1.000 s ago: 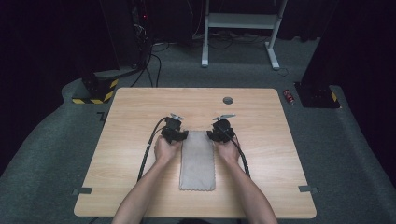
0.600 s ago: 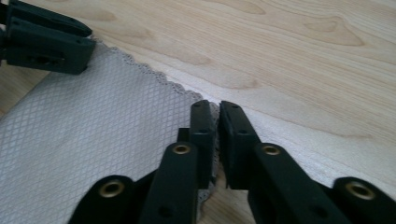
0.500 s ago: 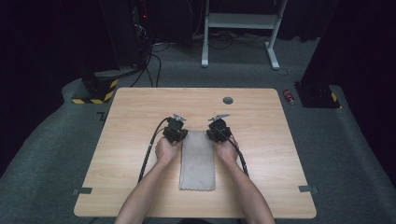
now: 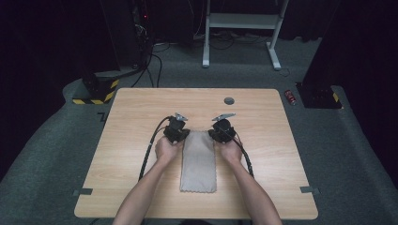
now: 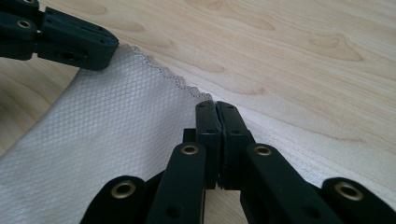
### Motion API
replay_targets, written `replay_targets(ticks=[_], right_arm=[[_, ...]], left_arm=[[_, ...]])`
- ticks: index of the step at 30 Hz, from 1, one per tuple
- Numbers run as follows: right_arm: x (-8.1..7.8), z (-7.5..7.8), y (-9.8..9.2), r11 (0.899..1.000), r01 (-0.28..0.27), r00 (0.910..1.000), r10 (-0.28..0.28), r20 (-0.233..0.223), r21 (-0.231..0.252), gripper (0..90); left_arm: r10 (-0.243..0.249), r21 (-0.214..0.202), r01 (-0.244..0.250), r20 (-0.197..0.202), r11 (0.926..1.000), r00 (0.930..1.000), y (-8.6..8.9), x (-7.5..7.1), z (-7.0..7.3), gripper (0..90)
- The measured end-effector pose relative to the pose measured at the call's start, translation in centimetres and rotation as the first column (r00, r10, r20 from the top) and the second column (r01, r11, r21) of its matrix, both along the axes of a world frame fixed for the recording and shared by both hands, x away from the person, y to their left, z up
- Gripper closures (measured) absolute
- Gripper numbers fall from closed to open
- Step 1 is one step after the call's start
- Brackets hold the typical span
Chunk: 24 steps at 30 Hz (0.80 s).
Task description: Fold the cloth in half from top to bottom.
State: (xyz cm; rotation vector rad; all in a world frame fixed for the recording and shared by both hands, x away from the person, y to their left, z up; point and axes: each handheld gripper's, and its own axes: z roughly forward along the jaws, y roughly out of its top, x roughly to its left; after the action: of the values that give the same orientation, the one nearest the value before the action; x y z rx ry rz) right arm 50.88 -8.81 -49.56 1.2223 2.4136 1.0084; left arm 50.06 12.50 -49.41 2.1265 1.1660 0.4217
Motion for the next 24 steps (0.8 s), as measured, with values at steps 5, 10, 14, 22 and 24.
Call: replay_targets(ticks=[5,10,14,22,24], right_arm=[[-0.2,0.5,-0.2,1.0,-0.011,0.9998,0.011,0.015,0.009,88.8],[-0.3,1.2,-0.8,0.999,-0.011,0.9997,0.011,0.021,0.037,88.9],[-0.4,1.6,-1.0,0.999,-0.01,0.9995,0.008,0.031,0.047,88.9],[-0.2,2.6,-1.5,0.999,-0.013,0.9992,0.011,0.038,0.042,89.0],[0.0,3.2,-1.4,0.999,-0.01,0.9984,0.008,0.057,0.038,89.0]], left_arm=[[-0.001,-0.027,0.001,0.001,0.9996,1.0,0.3,-0.1,0.4,89.2],[-0.012,-0.045,0.012,0.014,0.9989,0.9998,0.7,-0.2,1.0,89.1],[-0.018,-0.047,0.019,0.027,0.9987,0.9995,0.5,-0.3,1.6,89.2],[-0.015,-0.078,0.017,0.029,0.9968,0.9995,0.4,-0.1,2.0,89.1],[-0.012,-0.083,0.014,0.031,0.9965,0.9995,0.4,0.1,2.2,89.2]])
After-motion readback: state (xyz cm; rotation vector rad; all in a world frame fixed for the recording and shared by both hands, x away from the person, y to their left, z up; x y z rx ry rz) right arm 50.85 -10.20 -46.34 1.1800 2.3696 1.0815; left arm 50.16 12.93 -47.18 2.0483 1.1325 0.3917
